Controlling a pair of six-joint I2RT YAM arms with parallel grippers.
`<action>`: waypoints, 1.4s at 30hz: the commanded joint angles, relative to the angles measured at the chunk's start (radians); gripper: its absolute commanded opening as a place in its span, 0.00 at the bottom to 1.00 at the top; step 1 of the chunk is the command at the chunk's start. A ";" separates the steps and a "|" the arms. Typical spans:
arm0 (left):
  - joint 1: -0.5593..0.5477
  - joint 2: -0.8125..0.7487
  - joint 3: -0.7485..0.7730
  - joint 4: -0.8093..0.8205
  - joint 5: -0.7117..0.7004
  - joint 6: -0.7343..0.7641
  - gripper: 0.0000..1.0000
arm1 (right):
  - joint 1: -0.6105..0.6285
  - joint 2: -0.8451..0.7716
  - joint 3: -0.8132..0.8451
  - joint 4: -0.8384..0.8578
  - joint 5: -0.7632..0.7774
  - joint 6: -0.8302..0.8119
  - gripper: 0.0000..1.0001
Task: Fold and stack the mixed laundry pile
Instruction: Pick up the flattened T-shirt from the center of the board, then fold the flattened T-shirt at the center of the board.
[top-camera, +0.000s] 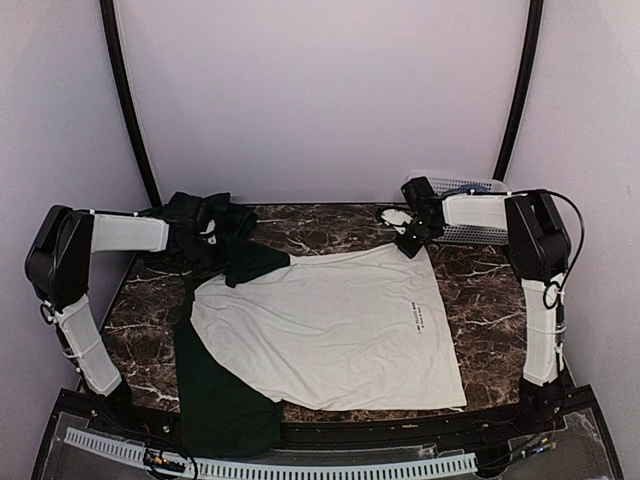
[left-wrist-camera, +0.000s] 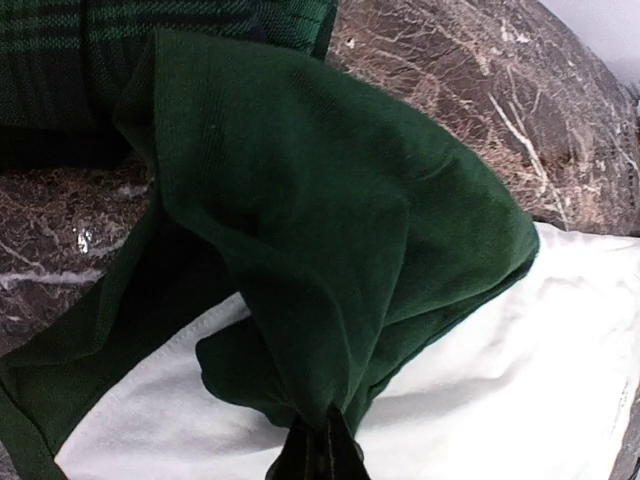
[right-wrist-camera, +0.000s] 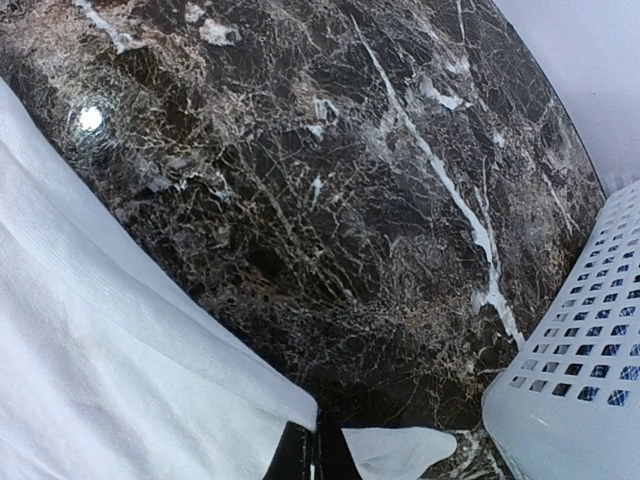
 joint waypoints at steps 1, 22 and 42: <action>-0.004 -0.132 0.038 -0.024 0.077 -0.030 0.00 | 0.007 -0.073 -0.036 0.036 0.021 0.024 0.00; -0.005 -0.607 -0.128 -0.070 0.314 -0.360 0.00 | 0.083 -0.315 -0.264 -0.027 0.133 0.155 0.00; -0.006 -0.788 -0.524 -0.115 0.322 -0.421 0.00 | 0.190 -0.316 -0.464 -0.093 0.192 0.306 0.00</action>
